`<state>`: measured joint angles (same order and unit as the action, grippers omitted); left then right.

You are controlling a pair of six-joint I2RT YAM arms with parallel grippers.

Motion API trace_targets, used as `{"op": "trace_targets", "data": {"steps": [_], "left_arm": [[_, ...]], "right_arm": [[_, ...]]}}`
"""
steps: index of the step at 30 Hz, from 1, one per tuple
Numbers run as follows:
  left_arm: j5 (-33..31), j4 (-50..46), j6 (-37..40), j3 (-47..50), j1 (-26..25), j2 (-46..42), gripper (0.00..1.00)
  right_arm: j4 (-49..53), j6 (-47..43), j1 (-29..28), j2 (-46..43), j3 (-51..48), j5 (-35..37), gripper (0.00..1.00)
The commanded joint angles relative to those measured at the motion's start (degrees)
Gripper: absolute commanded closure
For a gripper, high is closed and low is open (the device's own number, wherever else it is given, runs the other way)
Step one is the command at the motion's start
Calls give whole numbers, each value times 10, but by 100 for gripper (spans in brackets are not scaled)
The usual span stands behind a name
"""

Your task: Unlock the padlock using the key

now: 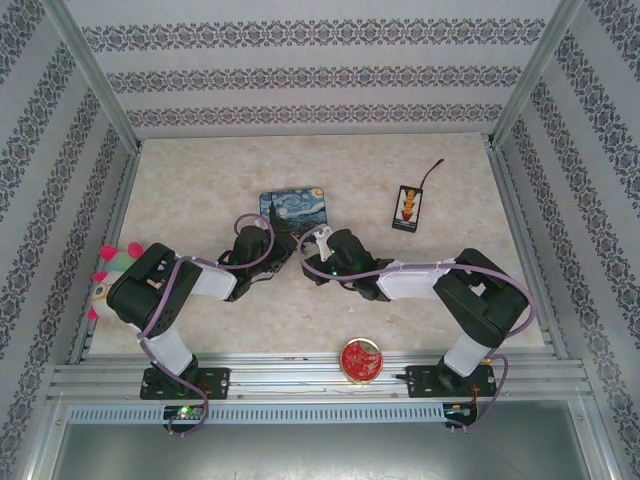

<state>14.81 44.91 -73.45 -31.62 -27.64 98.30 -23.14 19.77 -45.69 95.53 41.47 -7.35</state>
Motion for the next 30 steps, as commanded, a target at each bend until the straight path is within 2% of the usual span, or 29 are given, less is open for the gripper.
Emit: {"op": "trace_targets", "data": {"steps": [1,15,30], "left_arm": [[6,-12,12,4,4,-20,100],[15,-7,2,4,5,-14,100],[25,-2,-2,0,5,-8,100]], "right_arm": [[27,-39,-9,-15,2,82,78],[60,-98,-12,30,64,62,74],[70,-117,-14,62,89,47,76]]}}
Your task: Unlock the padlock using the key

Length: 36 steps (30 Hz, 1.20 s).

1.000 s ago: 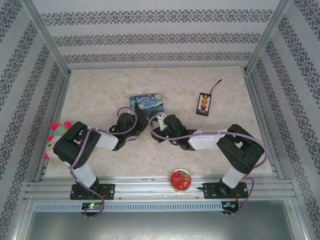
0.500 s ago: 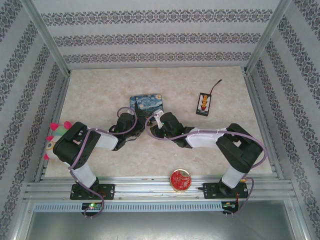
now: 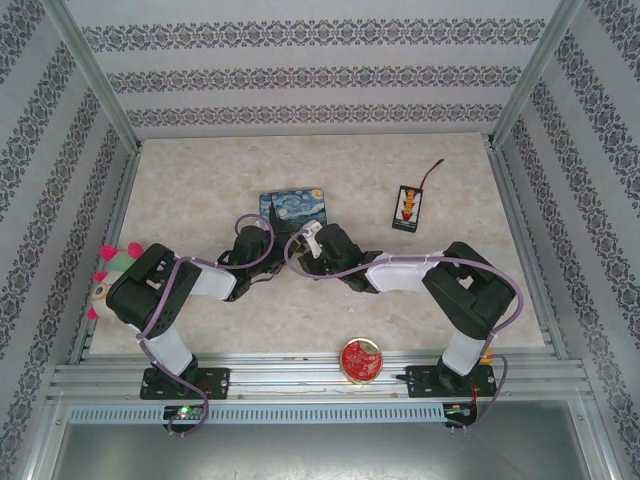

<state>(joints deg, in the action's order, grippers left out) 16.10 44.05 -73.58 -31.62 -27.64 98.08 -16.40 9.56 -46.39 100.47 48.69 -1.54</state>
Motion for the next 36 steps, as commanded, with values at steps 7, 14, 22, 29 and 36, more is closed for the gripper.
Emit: {"op": "trace_targets", "data": {"steps": [7,14,22,29,36], "left_arm": [[16,8,-2,-1,5,-7,100],[23,6,-2,-3,4,-9,100],[19,-3,2,1,5,-13,100],[21,1,-2,-2,5,-8,100],[25,-1,-4,-6,6,-4,100]], "right_arm": [[8,-26,-7,24,26,-16,75],[5,-22,-6,19,23,-20,76],[-1,-17,9,-47,-16,-19,76],[4,-24,12,-67,-43,-28,77],[12,-33,4,-38,-21,-33,76]]}}
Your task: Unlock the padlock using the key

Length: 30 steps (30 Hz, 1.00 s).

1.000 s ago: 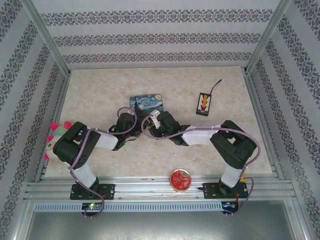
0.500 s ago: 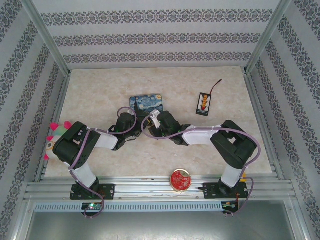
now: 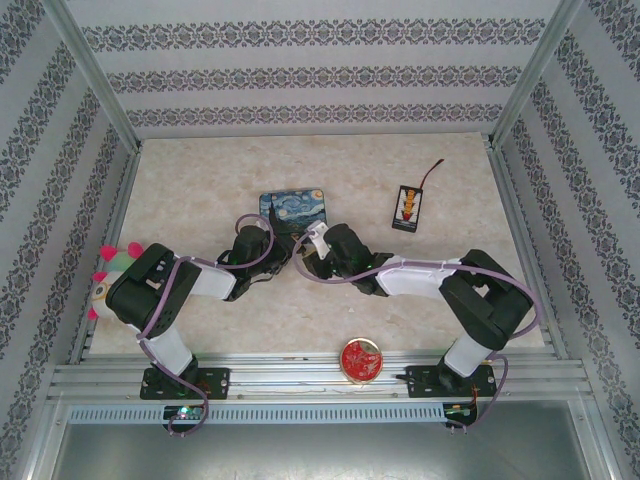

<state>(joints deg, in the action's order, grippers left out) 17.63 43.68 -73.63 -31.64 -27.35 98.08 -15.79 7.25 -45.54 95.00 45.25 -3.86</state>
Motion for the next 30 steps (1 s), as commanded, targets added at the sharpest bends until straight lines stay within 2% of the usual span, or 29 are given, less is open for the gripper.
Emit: {"op": "trace_targets", "data": {"steps": [1,17,25,30], "left_arm": [[11,3,-4,-6,3,-4,100],[16,8,-8,-7,4,2,100],[15,7,-10,-4,4,2,100],[15,10,-10,-5,4,3,100]], "right_arm": [[7,-11,-7,20,18,-10,76],[46,-40,-25,58,68,-12,76],[37,-42,-33,11,33,-13,75],[41,-45,-34,0,28,-8,67]]}}
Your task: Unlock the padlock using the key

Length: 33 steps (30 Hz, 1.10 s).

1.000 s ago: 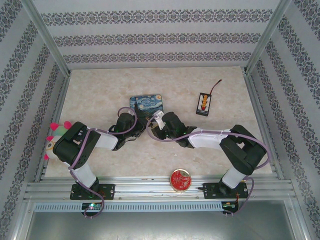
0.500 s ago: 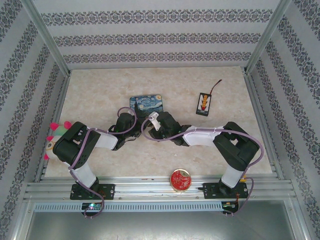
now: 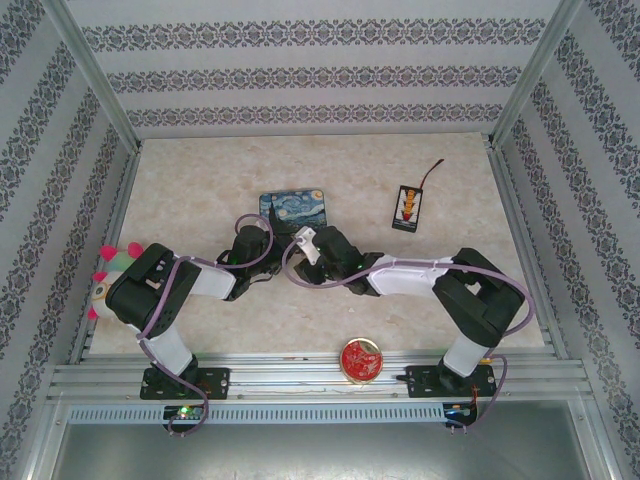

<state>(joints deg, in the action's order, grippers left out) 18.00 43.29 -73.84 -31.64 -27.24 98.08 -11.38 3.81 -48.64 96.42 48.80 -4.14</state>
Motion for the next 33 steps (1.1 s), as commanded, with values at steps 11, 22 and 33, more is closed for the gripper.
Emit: {"op": "trace_targets", "data": {"steps": [11,22,33], "left_arm": [[17,8,-7,-8,3,-3,100],[28,5,-6,-14,3,-2,100],[51,-4,4,-16,3,-5,100]], "right_arm": [[11,-15,0,44,37,36,70],[4,-22,10,75,60,56,74],[-14,-23,25,91,66,81,85]]}}
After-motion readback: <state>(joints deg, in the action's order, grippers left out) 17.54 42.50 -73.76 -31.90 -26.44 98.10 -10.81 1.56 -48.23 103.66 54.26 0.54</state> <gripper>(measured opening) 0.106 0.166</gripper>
